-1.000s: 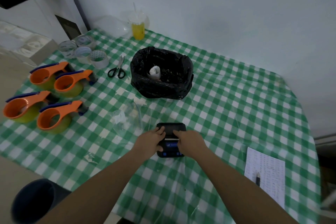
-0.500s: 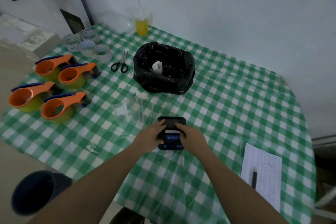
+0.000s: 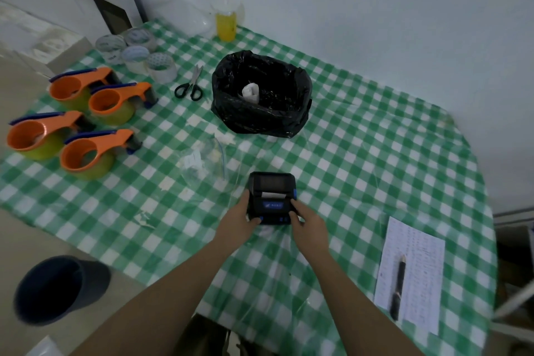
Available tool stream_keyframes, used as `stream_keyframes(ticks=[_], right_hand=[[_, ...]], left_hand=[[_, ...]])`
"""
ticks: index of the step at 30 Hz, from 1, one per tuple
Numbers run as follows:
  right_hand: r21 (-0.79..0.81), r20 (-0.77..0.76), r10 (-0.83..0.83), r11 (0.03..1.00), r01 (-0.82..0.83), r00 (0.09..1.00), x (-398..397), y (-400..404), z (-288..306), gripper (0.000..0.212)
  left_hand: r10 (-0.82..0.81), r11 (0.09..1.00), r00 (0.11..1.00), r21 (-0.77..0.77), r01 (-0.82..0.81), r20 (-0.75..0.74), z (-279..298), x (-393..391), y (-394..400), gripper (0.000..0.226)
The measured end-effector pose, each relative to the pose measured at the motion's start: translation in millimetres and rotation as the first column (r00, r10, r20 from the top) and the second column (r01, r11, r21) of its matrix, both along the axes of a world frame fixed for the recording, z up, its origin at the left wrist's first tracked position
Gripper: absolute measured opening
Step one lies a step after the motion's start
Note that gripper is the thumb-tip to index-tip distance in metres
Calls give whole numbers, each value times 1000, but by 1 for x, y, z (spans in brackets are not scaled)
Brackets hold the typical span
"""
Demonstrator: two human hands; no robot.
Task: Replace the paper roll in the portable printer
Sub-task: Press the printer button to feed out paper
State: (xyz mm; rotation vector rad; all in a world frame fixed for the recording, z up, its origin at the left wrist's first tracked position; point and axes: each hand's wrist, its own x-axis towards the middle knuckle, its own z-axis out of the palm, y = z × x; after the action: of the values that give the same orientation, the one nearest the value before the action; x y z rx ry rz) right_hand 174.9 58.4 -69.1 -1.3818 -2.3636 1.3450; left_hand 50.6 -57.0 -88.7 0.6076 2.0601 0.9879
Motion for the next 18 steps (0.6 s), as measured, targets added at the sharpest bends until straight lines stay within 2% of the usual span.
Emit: stream_keyframes(ticks=[18], right_hand=[[19, 213, 158, 986, -166, 964, 3, 11, 6, 46]], left_hand=[[-125, 977, 976, -193, 90, -177, -5, -7, 9, 72]])
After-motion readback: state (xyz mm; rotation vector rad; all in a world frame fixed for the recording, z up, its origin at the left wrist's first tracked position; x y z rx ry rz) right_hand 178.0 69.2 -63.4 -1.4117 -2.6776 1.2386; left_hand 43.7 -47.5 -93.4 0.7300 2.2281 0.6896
